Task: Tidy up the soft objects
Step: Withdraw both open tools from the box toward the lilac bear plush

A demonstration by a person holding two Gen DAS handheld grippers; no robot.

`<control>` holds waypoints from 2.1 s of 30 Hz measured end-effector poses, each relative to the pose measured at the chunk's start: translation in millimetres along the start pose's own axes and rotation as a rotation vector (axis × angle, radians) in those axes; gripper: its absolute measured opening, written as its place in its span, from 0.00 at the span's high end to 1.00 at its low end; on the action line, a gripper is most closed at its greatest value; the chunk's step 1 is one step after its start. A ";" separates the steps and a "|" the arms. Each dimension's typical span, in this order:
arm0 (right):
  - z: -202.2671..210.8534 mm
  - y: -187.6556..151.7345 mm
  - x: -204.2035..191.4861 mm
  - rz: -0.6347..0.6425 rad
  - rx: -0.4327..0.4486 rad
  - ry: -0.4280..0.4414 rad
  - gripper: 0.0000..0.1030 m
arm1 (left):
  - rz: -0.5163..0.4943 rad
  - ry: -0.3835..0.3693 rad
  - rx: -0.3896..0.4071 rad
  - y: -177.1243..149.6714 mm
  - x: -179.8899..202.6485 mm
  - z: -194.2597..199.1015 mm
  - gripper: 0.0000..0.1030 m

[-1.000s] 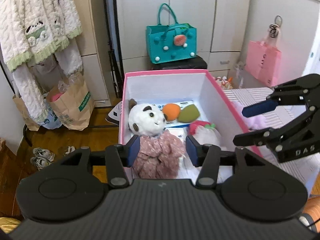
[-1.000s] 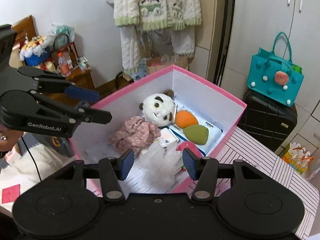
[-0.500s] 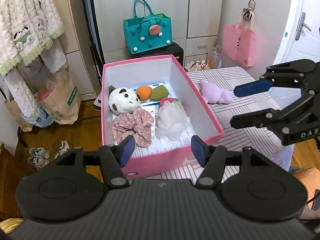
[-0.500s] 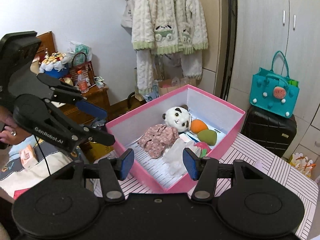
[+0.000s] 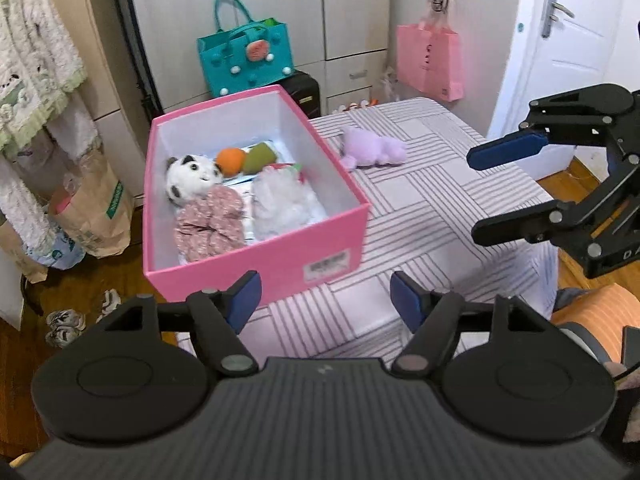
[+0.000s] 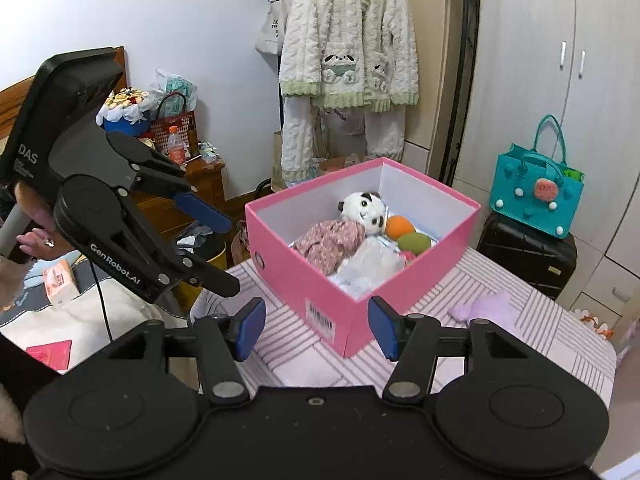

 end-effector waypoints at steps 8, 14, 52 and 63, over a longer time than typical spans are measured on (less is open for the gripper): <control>17.7 -36.1 -0.3 -0.027 -0.005 -0.028 0.38 | -0.040 -0.054 -0.019 -4.9 32.1 -16.2 0.28; 19.9 -73.5 14.1 -0.062 -0.033 -0.072 0.37 | -0.045 -0.078 -0.056 -8.3 50.7 -39.3 0.28; -68.4 -100.5 222.4 0.001 0.065 -0.142 0.18 | 0.256 -0.023 0.120 109.6 112.9 -199.3 0.10; -111.2 -98.4 262.1 -0.144 0.010 -0.078 0.18 | 0.341 0.020 0.014 120.4 107.3 -251.5 0.20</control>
Point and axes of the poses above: each gripper's, at about its wrist camera, not at the fingertips, and z roughly against the way its jaws point, x to its right, y to its top, the point moved 2 cm from there along -z, roughly the way its jaws point, and after that the axes turned 9 degrees about y, right-handed, at the moved point
